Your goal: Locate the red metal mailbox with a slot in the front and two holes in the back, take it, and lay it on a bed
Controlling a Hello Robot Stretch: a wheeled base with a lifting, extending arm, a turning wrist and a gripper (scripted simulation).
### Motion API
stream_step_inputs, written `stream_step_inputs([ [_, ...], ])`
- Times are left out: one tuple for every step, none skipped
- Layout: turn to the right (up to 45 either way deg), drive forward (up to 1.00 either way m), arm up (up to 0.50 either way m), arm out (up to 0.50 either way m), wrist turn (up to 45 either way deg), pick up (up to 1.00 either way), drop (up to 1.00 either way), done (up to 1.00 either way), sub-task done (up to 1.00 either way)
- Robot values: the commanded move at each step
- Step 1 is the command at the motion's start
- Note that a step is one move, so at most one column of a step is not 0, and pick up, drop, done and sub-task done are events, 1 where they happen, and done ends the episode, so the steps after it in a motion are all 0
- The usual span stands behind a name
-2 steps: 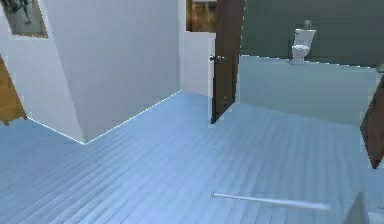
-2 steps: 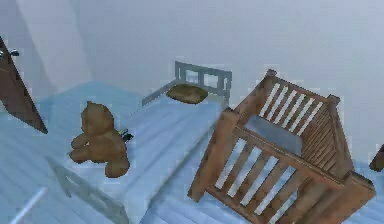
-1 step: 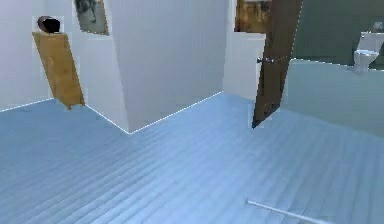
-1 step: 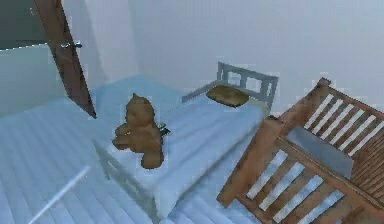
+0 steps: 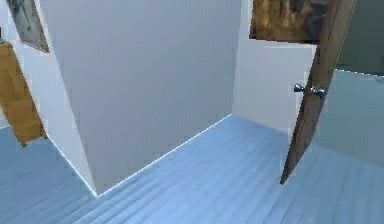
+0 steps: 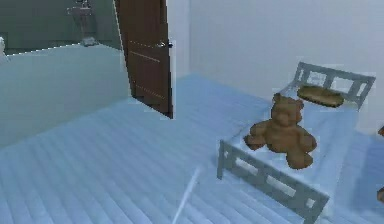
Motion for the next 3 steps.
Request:
stream_step_inputs([
  [-3.0,0.00,0.00,0.00,0.0,0.00,0.00,0.00,0.00],
  [-45.0,0.00,0.00,0.00,0.0,0.00,0.00,0.00,0.00],
  [-45.0,0.00,0.00,0.00,0.0,0.00,0.00,0.00,0.00],
])
